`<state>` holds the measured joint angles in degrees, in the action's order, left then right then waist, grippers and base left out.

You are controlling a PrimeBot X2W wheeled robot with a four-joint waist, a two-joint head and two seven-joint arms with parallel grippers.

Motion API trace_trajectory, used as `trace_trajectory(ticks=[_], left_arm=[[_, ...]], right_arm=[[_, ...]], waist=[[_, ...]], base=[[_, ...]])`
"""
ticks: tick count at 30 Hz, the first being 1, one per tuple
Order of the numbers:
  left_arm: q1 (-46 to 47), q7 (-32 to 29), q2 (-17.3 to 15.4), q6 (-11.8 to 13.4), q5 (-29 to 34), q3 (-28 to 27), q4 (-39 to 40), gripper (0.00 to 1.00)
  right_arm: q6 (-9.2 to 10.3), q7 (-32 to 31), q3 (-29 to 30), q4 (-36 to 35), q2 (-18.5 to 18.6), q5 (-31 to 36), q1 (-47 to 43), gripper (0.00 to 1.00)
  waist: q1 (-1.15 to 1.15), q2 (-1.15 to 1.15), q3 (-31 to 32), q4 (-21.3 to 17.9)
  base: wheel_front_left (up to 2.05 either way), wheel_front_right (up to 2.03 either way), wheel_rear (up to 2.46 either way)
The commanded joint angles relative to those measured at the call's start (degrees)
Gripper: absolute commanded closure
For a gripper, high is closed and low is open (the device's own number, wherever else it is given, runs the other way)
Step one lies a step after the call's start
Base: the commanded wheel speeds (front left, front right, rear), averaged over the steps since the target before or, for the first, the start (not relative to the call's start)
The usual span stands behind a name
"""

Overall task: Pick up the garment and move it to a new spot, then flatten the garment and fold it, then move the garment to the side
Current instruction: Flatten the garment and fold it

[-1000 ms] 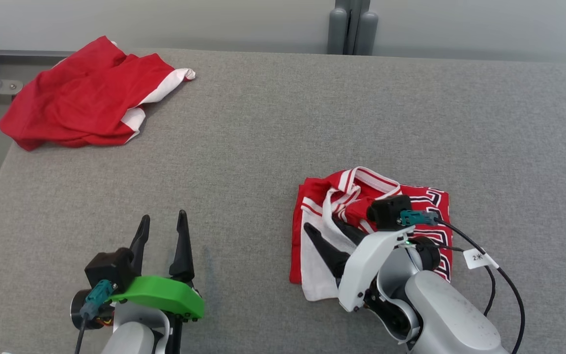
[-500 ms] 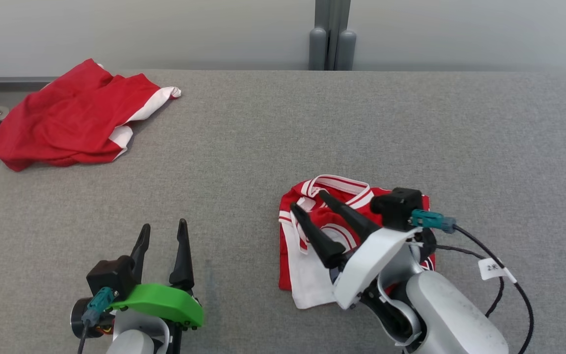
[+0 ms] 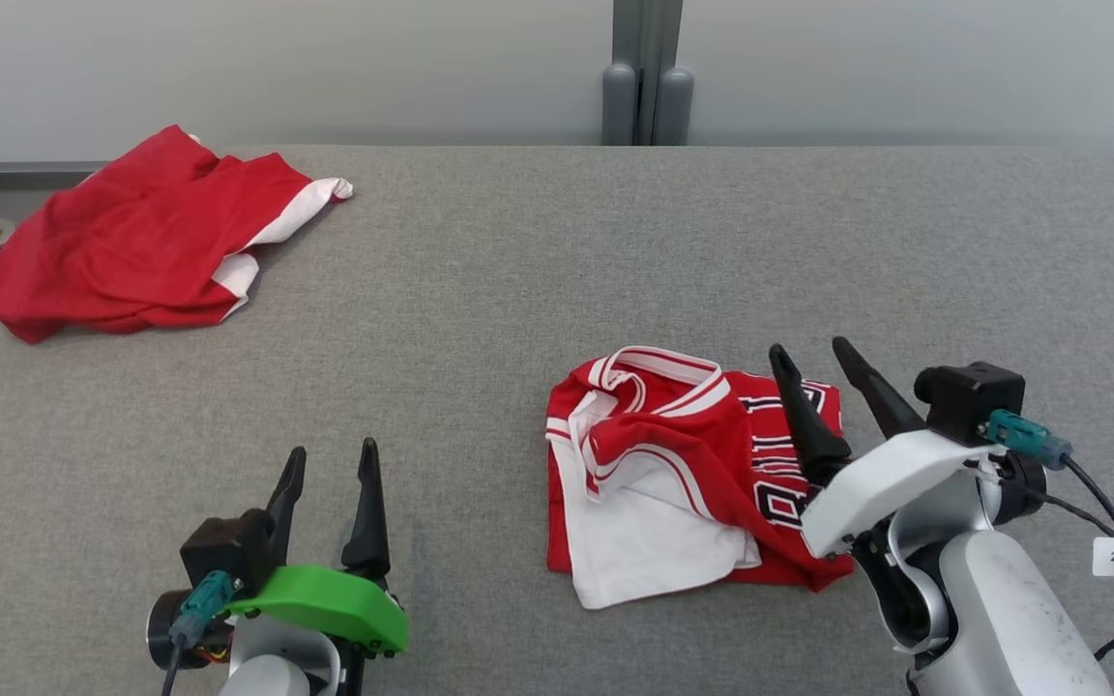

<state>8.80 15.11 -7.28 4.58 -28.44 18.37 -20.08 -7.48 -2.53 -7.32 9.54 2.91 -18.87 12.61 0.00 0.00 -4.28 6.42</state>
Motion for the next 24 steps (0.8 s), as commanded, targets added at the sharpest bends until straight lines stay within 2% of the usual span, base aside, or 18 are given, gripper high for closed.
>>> trace_trajectory(ticks=[1, 3, 7, 14, 18, 24], left_arm=[[-0.19, -0.18, -0.33, -0.04, 0.21, 0.09, 0.28, 0.00], [0.26, -0.19, -0.25, -0.08, 0.30, 0.40, 0.28, 0.00], [0.96, -0.21, -0.36, -0.11, 0.24, 0.58, 0.08, 0.00], [1.28, -0.16, -0.52, 0.16, -0.03, 0.44, -0.15, 0.00], [1.26, -0.09, -0.63, 0.24, -0.21, 0.26, -0.20, 0.00], [0.89, -0.04, -0.76, 0.48, -0.35, 0.23, 0.20, 0.00]], right_arm=[[-0.02, -0.15, 0.68, 1.30, 0.44, 1.72, -0.28, 0.81], [-0.02, -0.51, 1.67, 4.07, 0.70, 2.88, 0.47, 1.00], [-0.02, -0.62, 1.86, 10.67, 1.81, 5.43, 2.52, 1.00], [-0.02, 0.80, -0.33, 21.69, 1.51, 6.91, 6.59, 1.00], [-0.02, 2.42, -5.67, 24.91, 0.78, 5.51, 7.92, 1.00], [-0.01, 3.34, -15.69, 25.99, 0.39, 2.04, 8.36, 1.00]], waist=[[0.00, 0.00, -0.34, 0.45], [0.00, 0.00, -0.71, 1.02], [0.00, 0.00, -1.49, 2.41], [0.00, 0.00, -1.94, 4.49], [0.00, 0.00, -1.61, 5.01], [0.00, 0.00, -1.39, 4.74]], base=[[0.00, 0.00, 0.00], [0.00, 0.00, 0.00], [0.00, 0.00, 0.00], [0.00, 0.00, 0.00], [0.00, 0.00, 0.00], [0.00, 0.00, 0.00]])
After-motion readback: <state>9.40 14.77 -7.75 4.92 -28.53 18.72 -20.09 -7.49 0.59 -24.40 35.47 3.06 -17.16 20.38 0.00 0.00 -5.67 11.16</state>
